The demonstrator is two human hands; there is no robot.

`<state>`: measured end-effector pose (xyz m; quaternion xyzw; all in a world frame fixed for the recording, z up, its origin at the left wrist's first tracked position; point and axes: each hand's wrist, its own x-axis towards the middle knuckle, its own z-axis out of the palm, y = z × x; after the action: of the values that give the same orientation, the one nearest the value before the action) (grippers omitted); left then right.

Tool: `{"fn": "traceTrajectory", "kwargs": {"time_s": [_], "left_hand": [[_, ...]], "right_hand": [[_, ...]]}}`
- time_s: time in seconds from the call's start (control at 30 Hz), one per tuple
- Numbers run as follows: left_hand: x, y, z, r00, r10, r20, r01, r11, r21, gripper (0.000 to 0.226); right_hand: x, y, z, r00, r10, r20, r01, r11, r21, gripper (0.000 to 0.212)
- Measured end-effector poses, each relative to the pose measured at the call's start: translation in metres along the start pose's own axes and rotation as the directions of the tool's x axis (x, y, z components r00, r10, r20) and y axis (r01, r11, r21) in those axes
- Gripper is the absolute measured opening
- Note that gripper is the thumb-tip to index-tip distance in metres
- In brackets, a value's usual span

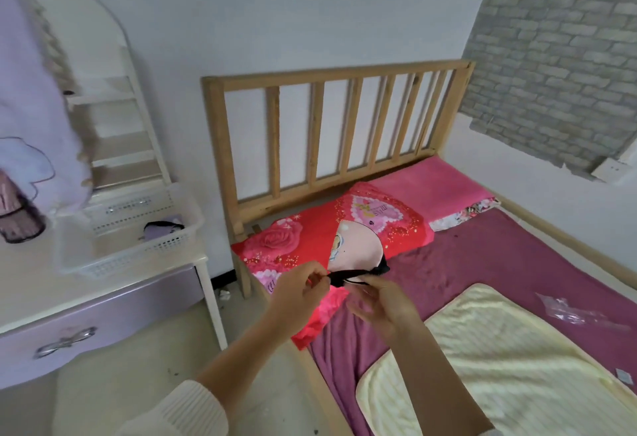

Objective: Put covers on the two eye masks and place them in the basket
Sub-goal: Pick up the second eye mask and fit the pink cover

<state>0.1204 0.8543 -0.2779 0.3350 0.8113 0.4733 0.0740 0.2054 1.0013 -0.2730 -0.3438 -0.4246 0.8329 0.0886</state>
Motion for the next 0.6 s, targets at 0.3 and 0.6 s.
{"fn": "traceTrajectory", "kwargs": {"time_s": [0.3, 0.6], "left_hand": [[0.009, -0.051, -0.067, 0.972, -0.214, -0.096, 0.216, 0.976, 0.016, 0.013], [0.037, -0.139, -0.155, 0.871, -0.471, -0.138, 0.423, 0.863, -0.277, 0.013]], "right_hand": [[0.052, 0.005, 0.054, 0.990, 0.035, 0.140, 0.018, 0.933, -0.360, 0.009], [0.108, 0.049, 0.179, 0.975, -0.014, 0.220, 0.097, 0.923, -0.373, 0.009]]}}
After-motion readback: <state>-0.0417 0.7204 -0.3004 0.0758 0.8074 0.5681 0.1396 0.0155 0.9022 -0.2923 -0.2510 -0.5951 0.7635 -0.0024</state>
